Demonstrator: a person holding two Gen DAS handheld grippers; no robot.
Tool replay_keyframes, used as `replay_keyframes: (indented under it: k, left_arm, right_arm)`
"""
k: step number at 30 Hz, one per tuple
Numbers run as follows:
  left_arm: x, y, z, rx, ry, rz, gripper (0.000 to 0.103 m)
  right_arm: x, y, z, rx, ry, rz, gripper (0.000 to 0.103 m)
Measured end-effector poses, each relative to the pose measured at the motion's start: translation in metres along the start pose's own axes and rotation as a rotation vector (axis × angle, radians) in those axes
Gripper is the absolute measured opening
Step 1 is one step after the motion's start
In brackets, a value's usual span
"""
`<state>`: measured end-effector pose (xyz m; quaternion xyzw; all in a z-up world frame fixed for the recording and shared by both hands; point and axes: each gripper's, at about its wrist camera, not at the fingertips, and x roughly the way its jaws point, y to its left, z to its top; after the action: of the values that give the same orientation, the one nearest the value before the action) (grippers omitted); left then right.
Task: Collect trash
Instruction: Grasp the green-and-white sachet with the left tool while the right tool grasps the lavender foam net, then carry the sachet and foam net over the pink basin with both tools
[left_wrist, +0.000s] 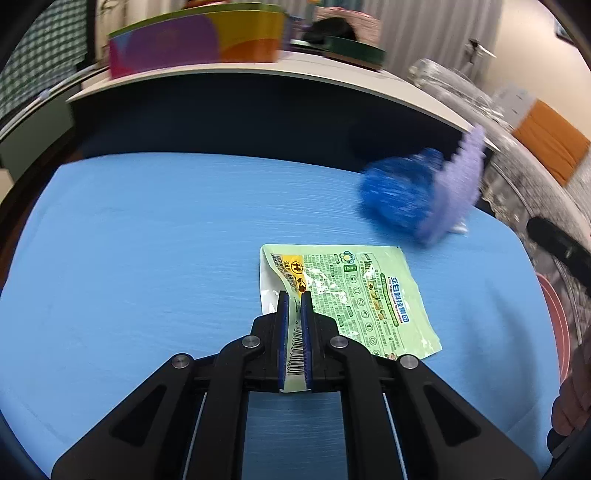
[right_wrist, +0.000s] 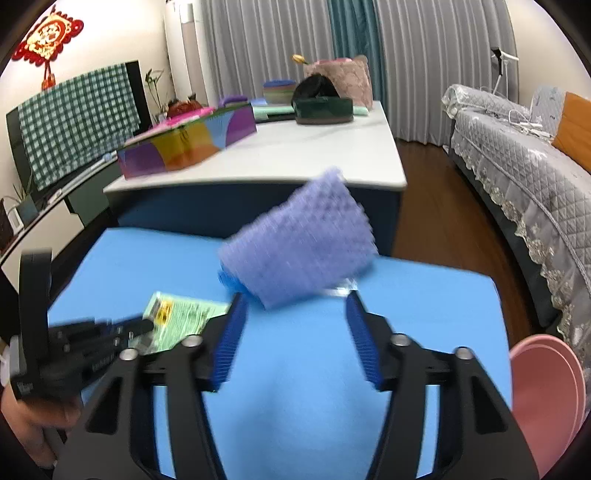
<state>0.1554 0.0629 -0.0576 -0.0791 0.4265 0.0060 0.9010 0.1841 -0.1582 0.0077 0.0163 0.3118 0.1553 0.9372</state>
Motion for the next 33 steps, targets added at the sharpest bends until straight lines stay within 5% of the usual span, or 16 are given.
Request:
replay_keyframes:
  k: [5,13,21,33]
  left_arm:
    - [-0.003,0.018,0.0,-0.021,-0.014,0.044,0.007]
    - [-0.003,0.028,0.002,-0.052,-0.016,0.037,0.007]
    - [-0.007,0.021,0.003,-0.038,-0.032,0.025,0.006]
    - [-0.042,-0.001,-0.005,0.023,-0.104,-0.01,0.003]
  right_arm:
    - [0.029,0.017,0.024,0.065,0.002,-0.018,0.083]
    - [0.076,0.02,0.024,0.161,0.126,-0.138,0.081]
    - [0.044,-0.002,0.008,0.199,0.149,-0.13,0.019]
    - [-0.034,-0.022,0.0,0.069,0.11,-0.127,0.012]
